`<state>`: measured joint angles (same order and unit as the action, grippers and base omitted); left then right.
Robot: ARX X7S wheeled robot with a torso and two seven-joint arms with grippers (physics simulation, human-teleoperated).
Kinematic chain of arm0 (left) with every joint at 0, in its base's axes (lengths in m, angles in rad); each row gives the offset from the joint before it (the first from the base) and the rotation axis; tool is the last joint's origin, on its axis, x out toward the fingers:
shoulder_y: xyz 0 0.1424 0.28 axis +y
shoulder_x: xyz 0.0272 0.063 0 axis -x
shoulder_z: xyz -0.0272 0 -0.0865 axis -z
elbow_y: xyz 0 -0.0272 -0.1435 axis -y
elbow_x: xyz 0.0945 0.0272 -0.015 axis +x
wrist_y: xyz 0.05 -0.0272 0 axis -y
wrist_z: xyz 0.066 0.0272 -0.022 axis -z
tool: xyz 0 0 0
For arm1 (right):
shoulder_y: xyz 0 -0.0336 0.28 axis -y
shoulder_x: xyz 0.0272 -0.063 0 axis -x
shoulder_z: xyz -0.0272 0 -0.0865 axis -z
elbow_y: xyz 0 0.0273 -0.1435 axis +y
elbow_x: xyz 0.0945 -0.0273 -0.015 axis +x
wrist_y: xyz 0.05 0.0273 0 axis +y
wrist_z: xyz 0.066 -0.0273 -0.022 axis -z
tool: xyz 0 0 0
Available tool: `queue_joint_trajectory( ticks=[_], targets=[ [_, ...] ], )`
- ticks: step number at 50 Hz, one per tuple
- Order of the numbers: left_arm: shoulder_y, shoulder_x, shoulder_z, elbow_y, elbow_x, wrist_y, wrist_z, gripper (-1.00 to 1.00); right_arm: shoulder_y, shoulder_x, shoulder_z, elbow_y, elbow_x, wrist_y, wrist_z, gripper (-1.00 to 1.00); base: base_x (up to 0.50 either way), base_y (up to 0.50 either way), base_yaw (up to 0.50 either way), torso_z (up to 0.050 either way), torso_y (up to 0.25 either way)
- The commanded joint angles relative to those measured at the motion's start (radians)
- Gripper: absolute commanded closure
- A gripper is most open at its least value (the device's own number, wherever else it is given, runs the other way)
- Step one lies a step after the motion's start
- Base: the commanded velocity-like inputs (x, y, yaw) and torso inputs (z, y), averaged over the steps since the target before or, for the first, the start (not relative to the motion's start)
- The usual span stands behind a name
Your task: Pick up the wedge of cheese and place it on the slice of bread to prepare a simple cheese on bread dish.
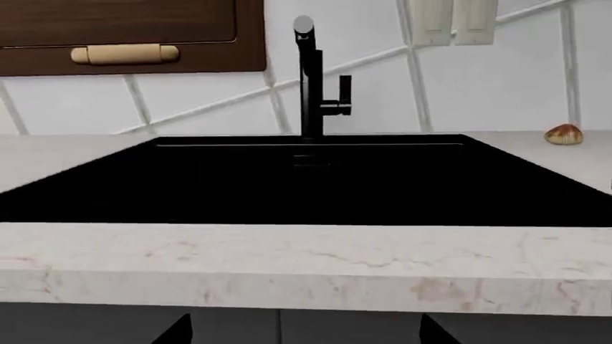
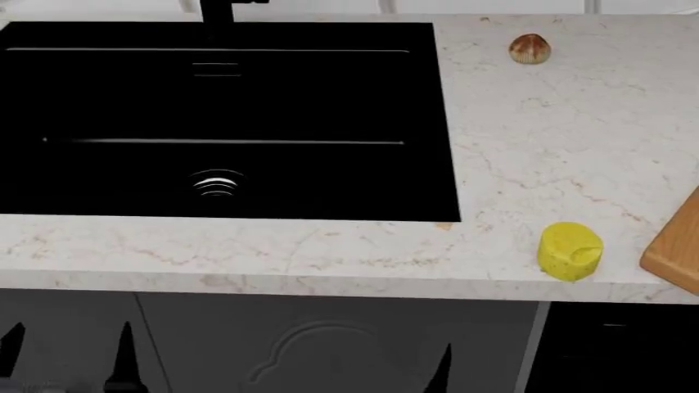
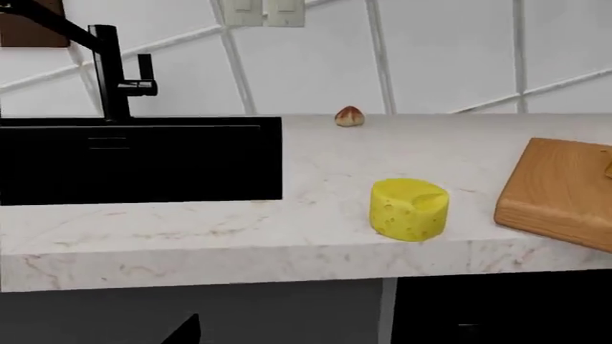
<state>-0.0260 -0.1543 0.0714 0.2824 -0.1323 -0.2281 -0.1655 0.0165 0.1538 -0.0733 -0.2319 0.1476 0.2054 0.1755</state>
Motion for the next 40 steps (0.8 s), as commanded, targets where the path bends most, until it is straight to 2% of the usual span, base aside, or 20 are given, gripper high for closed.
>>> queue_joint_trajectory(
  ticks=[1,8,18,30,40],
  targets=[
    [-0.039,-0.033,-0.016,0.213,-0.038,-0.195,-0.035,-1.0,0.039,0.046,0.032,-0.182,0.035,0.17,0.043,-1.0,0.0,0.0,0.0,0.0,0.0],
    [-0.071,-0.049,-0.015,0.261,-0.051,-0.247,-0.045,-1.0,0.075,0.071,0.047,-0.246,0.056,0.235,0.047,-1.0,0.0,0.0,0.0,0.0,0.0],
    [-0.145,-0.065,-0.007,0.418,-0.078,-0.425,-0.075,-1.0,0.123,0.112,0.071,-0.315,0.062,0.302,0.06,-1.0,0.0,0.0,0.0,0.0,0.0],
    [-0.316,-0.077,-0.033,0.476,-0.129,-0.576,-0.087,-1.0,0.213,0.158,0.1,-0.376,0.071,0.404,0.079,-1.0,0.0,0.0,0.0,0.0,0.0],
    [-0.394,-0.08,0.009,0.489,-0.129,-0.639,-0.101,-1.0,0.34,0.201,0.104,-0.386,0.081,0.505,0.075,-1.0,0.0,0.0,0.0,0.0,0.0]
  ],
)
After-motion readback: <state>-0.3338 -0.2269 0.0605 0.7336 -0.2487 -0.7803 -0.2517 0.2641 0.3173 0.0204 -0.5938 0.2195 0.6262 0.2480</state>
